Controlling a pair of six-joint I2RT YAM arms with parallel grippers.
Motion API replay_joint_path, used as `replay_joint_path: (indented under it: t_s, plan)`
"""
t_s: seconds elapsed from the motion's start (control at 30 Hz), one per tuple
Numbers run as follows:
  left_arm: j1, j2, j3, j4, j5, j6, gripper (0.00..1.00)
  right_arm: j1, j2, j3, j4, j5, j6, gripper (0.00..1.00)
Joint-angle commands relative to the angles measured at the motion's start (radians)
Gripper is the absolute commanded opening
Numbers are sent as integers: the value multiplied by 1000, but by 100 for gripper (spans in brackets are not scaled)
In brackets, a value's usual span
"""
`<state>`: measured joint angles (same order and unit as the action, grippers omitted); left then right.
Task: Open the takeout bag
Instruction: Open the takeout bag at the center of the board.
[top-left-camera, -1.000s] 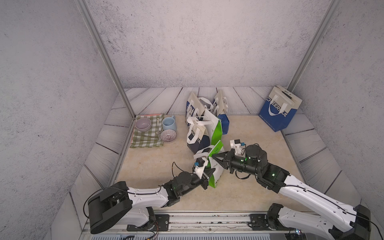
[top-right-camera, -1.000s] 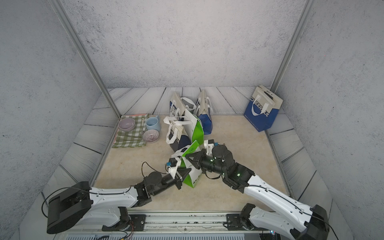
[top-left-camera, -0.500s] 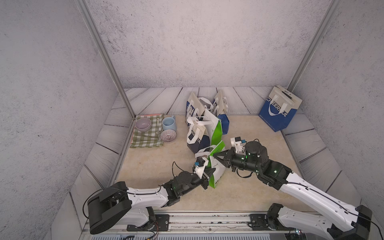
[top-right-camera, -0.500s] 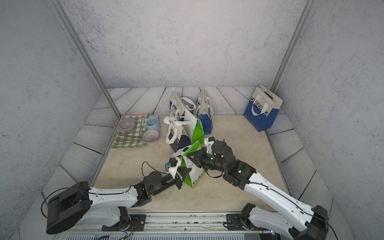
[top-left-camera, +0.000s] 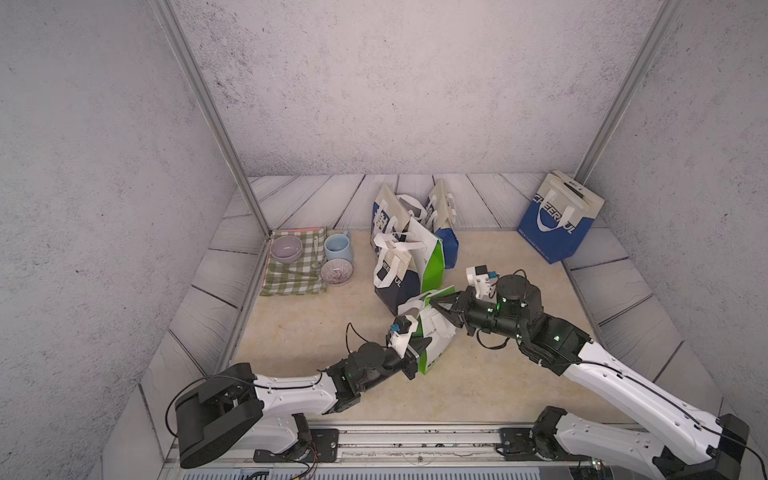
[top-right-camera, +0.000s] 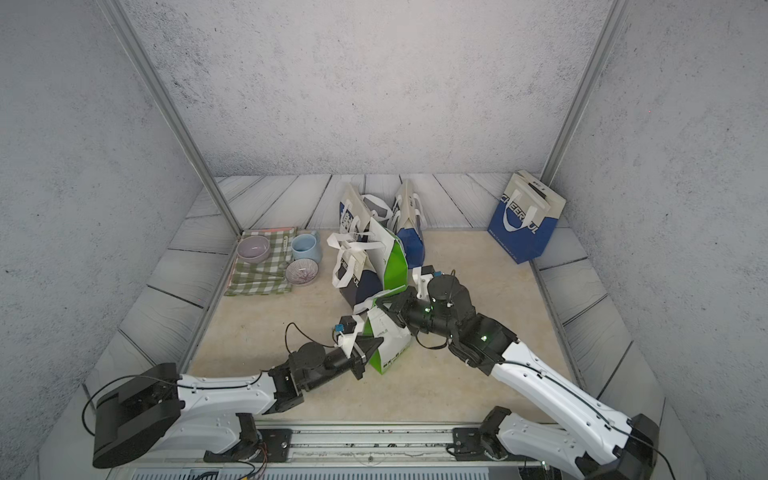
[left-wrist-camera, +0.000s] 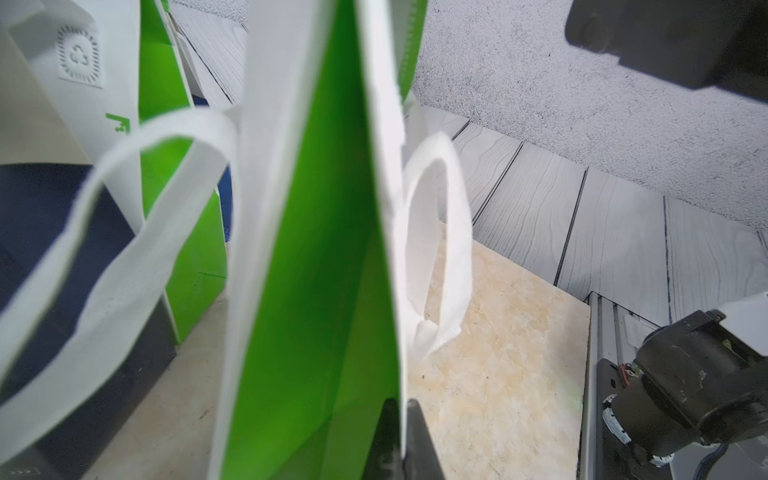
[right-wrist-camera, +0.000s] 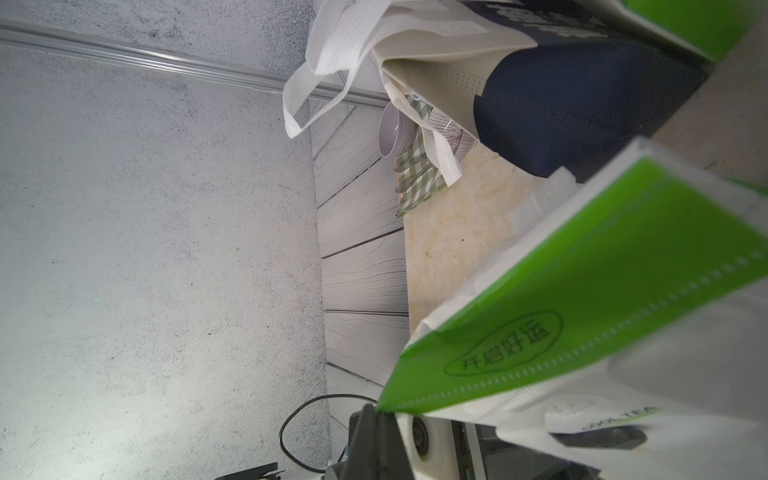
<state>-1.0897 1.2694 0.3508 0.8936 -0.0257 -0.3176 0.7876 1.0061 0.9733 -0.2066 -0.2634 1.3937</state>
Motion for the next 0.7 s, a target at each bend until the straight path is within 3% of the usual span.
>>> replay_joint_path:
  t_s: [0.0,0.27,0.37,0.43,0.53,0.67]
  plan:
    - [-3,9,7,-40,9,12,0,-5,-5,47,113,-9,-18,0]
    - [-3,-3,15,-56,8,22,0,-4,-1,30,93,-22,-13,0]
    - [-3,-2,17,-58,9,22,0,-11,-5,5,88,-20,-6,28]
    - [-3,-4,17,-59,10,20,0,-19,-7,-21,93,-23,1,41]
    - [-3,-7,18,-62,9,20,0,-28,-15,-55,96,-22,10,48]
    - [-3,-7,18,-64,9,19,0,-39,-27,-85,95,-22,16,51]
